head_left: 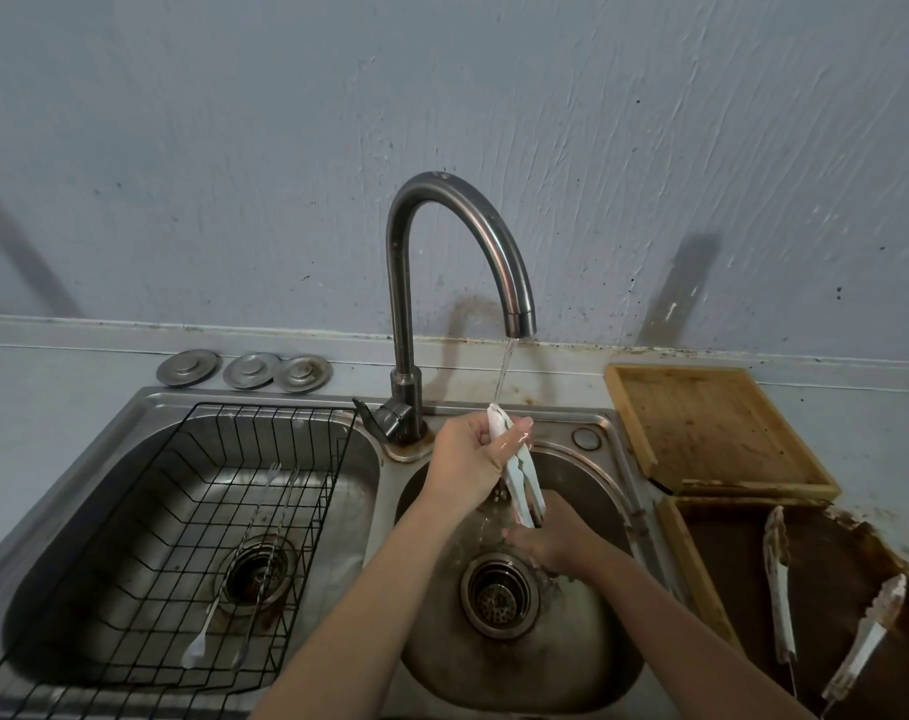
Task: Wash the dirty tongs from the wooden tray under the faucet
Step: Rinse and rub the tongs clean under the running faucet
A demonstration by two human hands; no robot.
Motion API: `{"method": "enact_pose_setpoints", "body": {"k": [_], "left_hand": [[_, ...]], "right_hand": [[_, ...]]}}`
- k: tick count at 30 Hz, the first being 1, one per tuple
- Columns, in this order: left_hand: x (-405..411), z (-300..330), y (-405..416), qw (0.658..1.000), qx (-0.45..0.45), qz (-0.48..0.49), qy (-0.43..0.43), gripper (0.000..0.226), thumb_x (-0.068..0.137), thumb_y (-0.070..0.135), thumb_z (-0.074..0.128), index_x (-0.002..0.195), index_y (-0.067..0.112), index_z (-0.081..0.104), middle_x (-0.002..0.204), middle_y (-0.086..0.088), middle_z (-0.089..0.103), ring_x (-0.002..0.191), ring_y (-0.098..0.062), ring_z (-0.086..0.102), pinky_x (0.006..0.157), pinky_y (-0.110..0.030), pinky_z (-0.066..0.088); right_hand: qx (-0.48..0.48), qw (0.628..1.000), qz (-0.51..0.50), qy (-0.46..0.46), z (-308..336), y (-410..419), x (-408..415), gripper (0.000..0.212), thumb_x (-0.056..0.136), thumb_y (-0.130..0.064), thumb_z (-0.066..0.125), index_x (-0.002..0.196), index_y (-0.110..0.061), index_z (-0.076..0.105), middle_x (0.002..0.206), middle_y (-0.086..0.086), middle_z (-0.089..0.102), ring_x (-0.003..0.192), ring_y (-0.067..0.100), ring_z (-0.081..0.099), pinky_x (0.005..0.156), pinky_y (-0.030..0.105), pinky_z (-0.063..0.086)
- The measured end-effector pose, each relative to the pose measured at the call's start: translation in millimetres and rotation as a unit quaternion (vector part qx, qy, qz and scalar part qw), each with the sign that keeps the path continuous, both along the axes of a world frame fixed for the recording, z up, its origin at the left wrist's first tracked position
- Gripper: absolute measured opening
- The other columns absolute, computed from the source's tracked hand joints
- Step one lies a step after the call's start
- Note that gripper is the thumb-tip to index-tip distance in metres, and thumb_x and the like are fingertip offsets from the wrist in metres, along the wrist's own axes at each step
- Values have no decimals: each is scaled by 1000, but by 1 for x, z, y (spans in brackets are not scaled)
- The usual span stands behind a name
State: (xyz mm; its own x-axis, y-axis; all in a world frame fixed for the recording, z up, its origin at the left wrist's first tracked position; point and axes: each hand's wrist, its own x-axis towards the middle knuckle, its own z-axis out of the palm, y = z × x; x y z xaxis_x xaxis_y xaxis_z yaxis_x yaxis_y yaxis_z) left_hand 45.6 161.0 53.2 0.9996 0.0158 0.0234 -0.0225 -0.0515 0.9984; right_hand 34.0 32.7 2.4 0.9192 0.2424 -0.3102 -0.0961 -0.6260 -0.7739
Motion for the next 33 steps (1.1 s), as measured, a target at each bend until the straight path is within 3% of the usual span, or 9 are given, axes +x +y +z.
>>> {"method": "enact_pose_setpoints", "body": {"k": [4, 7, 10, 14, 17, 22, 25, 30, 33], "left_hand": [[4, -2, 5, 1000, -17, 19, -2, 32, 90, 26, 60, 83, -4, 69, 78, -16, 71, 72, -24, 67, 71, -31, 54], [11, -9, 16, 981, -154, 81, 86, 31, 92, 26, 56, 79, -1, 65, 75, -16, 71, 68, -24, 67, 63, -27, 57], [18, -21, 28, 904, -333, 148, 222, 32, 94, 27, 52, 81, -1, 56, 58, -13, 68, 48, -19, 68, 50, -28, 58], [21, -36, 24, 805, -478, 184, 298, 33, 98, 23, 45, 85, -6, 53, 44, -16, 63, 35, -20, 62, 66, -25, 58], [20, -43, 9, 748, -550, 171, 330, 40, 98, 20, 44, 116, -15, 51, 59, -26, 63, 42, -30, 64, 35, -30, 52], [13, -51, -1, 634, -649, 172, 384, 49, 97, 28, 45, 121, -15, 48, 83, -28, 56, 60, -37, 63, 32, -40, 50], [10, -54, 2, 615, -663, 164, 393, 48, 98, 29, 44, 99, -19, 51, 80, -29, 55, 40, -39, 62, 33, -40, 51], [9, -51, 6, 606, -673, 154, 395, 52, 97, 30, 45, 111, -20, 47, 76, -32, 55, 62, -37, 61, 46, -42, 51], [11, -50, 12, 660, -623, 173, 383, 48, 98, 25, 43, 127, -13, 43, 82, -29, 56, 67, -35, 60, 42, -40, 53]], "right_hand": [[-8, 1000, 22, -8, 9, -1, 0, 10, 80, -15, 65, 75, -16, 58, 67, -1, 54, 61, 13, 53, 59, 32, 50], [-45, 997, 47, -34, 33, -7, -1, 31, 78, -31, 71, 101, -16, 56, 82, -5, 61, 63, 8, 58, 53, 21, 51], [-38, 993, 82, -77, 71, -23, -2, 36, 81, -32, 68, 109, -26, 46, 96, -6, 60, 62, 8, 63, 50, 13, 47], [143, 979, 39, -137, 106, -31, 3, 21, 84, -8, 62, 103, -13, 56, 100, 5, 66, 75, 17, 71, 69, 28, 58], [152, 959, 11, -240, 109, -9, 9, 25, 85, -9, 63, 109, -12, 61, 92, 1, 70, 70, 13, 71, 67, 26, 59], [167, 942, 11, -291, 101, 18, 17, 37, 82, -10, 67, 119, -9, 61, 80, -6, 69, 60, 6, 68, 61, 21, 58], [186, 938, 13, -292, 96, 21, 17, 36, 82, -9, 68, 117, -8, 61, 81, -5, 69, 60, 7, 68, 60, 22, 58], [196, 936, 7, -291, 96, 21, 17, 34, 82, -11, 68, 115, -9, 63, 75, -5, 69, 60, 8, 68, 60, 22, 57], [120, 937, 8, -328, 102, 17, 18, 24, 82, -17, 68, 105, -13, 66, 80, -11, 66, 69, 5, 66, 65, 19, 56]]}}
